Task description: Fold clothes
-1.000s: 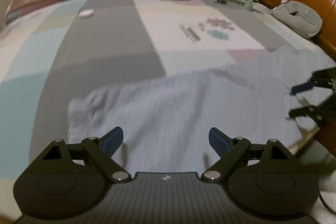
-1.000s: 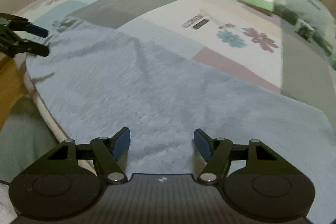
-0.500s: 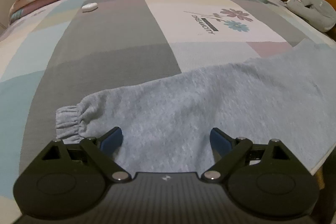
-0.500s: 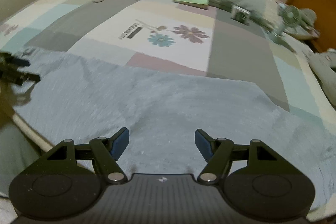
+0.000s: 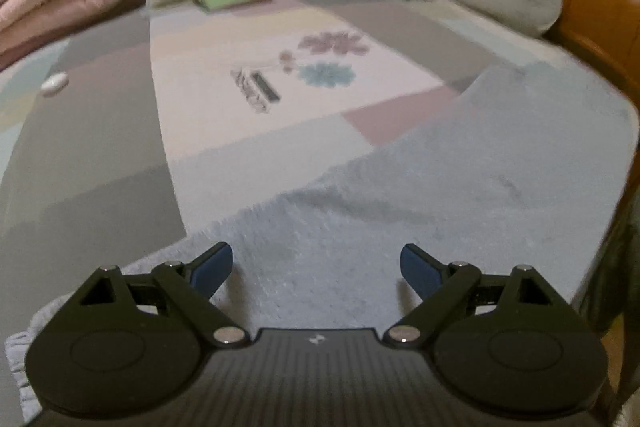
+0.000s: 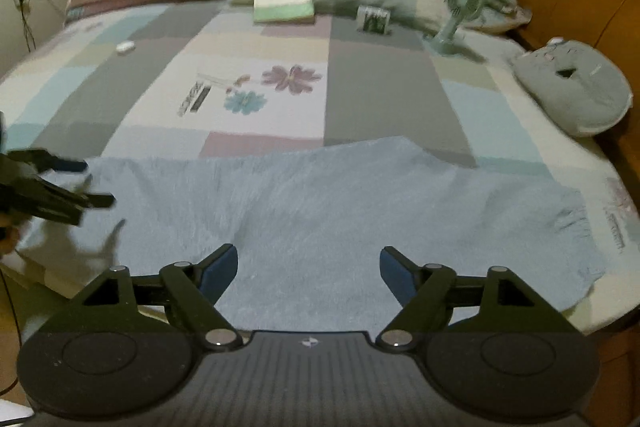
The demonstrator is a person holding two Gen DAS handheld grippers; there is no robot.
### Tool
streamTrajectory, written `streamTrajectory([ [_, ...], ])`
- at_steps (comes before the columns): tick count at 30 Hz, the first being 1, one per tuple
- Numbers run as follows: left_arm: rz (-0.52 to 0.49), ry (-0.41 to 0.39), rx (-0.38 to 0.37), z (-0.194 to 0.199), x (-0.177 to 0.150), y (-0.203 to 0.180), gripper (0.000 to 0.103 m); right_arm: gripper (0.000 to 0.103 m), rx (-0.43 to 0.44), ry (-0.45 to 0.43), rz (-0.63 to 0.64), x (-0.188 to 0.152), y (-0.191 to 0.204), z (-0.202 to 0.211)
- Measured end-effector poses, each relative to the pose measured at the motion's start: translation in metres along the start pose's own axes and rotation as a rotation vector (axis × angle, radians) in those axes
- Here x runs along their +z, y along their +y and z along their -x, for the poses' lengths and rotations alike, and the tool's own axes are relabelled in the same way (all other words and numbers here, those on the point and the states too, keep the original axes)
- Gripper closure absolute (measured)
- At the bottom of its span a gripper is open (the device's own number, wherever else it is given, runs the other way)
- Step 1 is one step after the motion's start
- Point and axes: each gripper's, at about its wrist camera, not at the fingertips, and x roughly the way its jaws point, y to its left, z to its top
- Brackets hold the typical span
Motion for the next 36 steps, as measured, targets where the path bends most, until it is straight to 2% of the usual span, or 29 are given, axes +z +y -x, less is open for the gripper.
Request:
streamTrajectory([
  [4,0.053,0.085,0.039,-0.019,-0.006,0.007,0.011,0.018,-0.011,-0.048,-0.002,0.010,-0.015,0.012],
  [11,0.061,0.099,0.057,-0.016,-0.004,0.007,0.011,0.018,-0.012,-0.061,-0.035,0.024,-0.040,0.008],
  [16,0.069,0.092,0.064,-0.007,-0.005,0.010,0.011,0.018,0.008,-0.010,-0.116,0.033,-0.066,-0.014],
  [18,0.079,0.088,0.057,-0.004,-0.007,0.013,0.011,0.012,0.017,0.010,-0.149,0.036,-0.076,-0.023],
  [20,0.091,0.093,0.054,-0.004,-0.007,0.016,0.011,0.010,0.025,0.030,-0.182,0.040,-0.086,-0.032],
  [24,0.088,0.137,0.067,-0.012,-0.007,0.015,0.011,0.010,0.042,0.071,-0.247,0.047,-0.107,-0.050],
  [25,0.085,0.142,0.069,-0.012,-0.007,0.014,0.011,0.010,0.052,0.085,-0.268,0.049,-0.113,-0.055],
  [27,0.080,0.152,0.073,-0.013,-0.005,0.012,0.011,0.008,0.128,0.128,-0.362,0.051,-0.132,-0.077],
  [32,0.077,0.169,0.078,-0.015,-0.003,0.010,0.011,0.005,0.264,0.194,-0.556,0.030,-0.161,-0.133],
  [36,0.091,0.176,0.074,-0.017,-0.003,0.012,0.009,0.005,0.260,0.263,-0.583,0.007,-0.164,-0.161],
])
